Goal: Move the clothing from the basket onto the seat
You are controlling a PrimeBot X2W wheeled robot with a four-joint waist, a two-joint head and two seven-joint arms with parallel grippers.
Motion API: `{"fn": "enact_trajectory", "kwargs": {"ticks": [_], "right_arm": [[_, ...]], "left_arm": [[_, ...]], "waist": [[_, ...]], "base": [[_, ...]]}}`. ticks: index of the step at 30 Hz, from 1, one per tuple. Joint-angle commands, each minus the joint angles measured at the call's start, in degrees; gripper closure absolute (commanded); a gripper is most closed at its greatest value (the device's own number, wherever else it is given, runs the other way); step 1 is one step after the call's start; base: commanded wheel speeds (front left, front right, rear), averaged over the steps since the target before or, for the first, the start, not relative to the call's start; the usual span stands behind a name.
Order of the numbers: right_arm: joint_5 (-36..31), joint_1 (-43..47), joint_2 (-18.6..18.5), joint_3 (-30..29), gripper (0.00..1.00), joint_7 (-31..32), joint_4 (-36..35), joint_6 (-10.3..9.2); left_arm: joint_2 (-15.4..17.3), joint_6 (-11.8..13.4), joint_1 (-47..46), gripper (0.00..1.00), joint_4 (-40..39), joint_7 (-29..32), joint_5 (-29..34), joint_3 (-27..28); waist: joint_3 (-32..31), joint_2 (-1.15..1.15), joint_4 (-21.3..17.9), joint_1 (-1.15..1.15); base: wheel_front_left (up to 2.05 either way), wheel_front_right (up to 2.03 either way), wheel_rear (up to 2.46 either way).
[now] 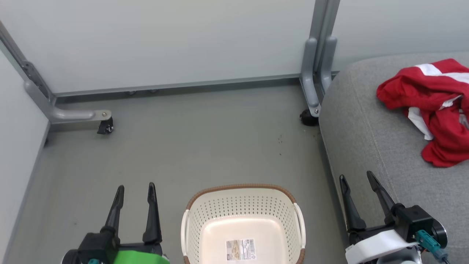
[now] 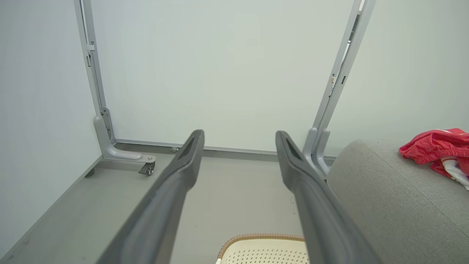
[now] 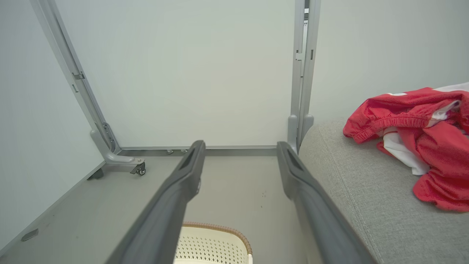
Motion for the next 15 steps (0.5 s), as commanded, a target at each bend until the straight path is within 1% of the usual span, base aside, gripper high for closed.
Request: {"fn": "enact_trajectory", "kwargs": {"ticks": [1,5,7,11,15], "right_arm": [[-0.53,1.46,-0.04,-0.15,0.0,-0.18,-0.8,-0.01],[-0.91,3.75,0.12,0.28,0.0,-0.18,-1.86,-0.01],[-1.45,4.54,0.17,1.09,0.0,-0.18,-1.87,-0.01],[-1.36,6.03,0.18,0.79,0.0,-0.18,-2.17,-0.01],[-0.45,6.96,0.21,0.45,0.0,-0.18,-2.24,-0.01]], "left_arm": [[-0.01,-0.86,2.03,0.0,-0.44,-0.03,1.49,0.5],[-0.15,-3.32,6.22,0.0,-1.69,-0.03,4.26,1.61],[-0.15,-3.94,8.3,0.0,-1.9,-0.03,4.08,2.43],[-0.19,-4.45,10.29,0.0,-2.32,-0.03,3.87,2.77],[-0.2,-4.39,10.48,0.0,-2.04,-0.03,4.6,2.43]], "waist": [[-4.24,0.0,3.01,0.01],[-5.79,0.0,2.53,0.01],[-6.46,0.0,2.29,0.01],[-7.32,0.0,2.23,0.01],[-7.9,0.0,2.21,0.01]], "base": [[0.0,0.0,0.0],[0.0,0.0,0.0],[0.0,0.0,0.0],[0.0,0.0,0.0],[0.0,0.0,0.0]]}}
